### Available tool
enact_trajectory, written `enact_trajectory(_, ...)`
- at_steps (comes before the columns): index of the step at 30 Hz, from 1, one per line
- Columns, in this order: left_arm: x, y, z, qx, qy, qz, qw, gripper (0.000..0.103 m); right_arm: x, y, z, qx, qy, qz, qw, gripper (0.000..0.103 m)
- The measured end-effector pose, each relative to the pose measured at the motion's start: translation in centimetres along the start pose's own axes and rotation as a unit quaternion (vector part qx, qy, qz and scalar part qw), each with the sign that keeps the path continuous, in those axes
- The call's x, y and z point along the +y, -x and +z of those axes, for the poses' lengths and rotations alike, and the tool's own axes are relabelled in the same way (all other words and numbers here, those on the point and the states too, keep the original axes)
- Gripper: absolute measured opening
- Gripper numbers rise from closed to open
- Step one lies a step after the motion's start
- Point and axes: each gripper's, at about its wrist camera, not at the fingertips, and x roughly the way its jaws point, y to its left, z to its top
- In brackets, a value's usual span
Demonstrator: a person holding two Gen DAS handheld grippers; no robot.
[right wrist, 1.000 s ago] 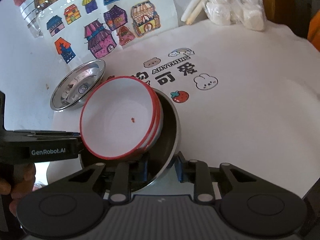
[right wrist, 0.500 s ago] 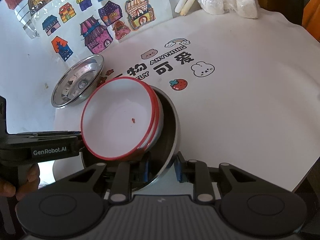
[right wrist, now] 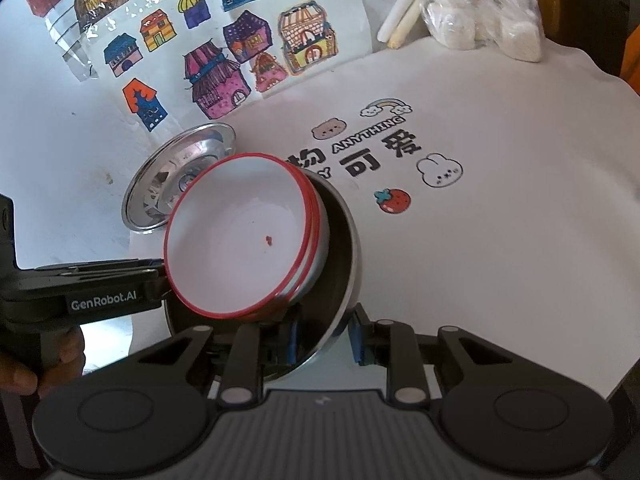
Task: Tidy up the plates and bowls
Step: 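Lift the steel bowl holding the white bowls with both grippers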
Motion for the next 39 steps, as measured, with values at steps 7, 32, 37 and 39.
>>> enact_trajectory(7,1.0,0.6,0.6,-0.009,0.006,0.002,0.9999,0.012,0.7,-0.6,0.8,0.0,0.013,0.001,1.0,0.028)
enact_trajectory(32,5.1,3.1,4.4,-0.055,0.021,0.021,0.998,0.012,5.1,-2.7,5.9,-0.012,0.065,0.015,0.998,0.028)
enact_trajectory(37,6.0,3.3,4.9,-0.06,0.028,0.029,0.9974,0.013,5.7,-3.6,6.7,-0.01,0.076,0.021,0.997,0.028)
enact_trajectory(39,6.3,3.3,5.1,-0.061,0.031,0.032,0.9972,0.013,5.9,-3.9,7.0,-0.009,0.079,0.025,0.997,0.028)
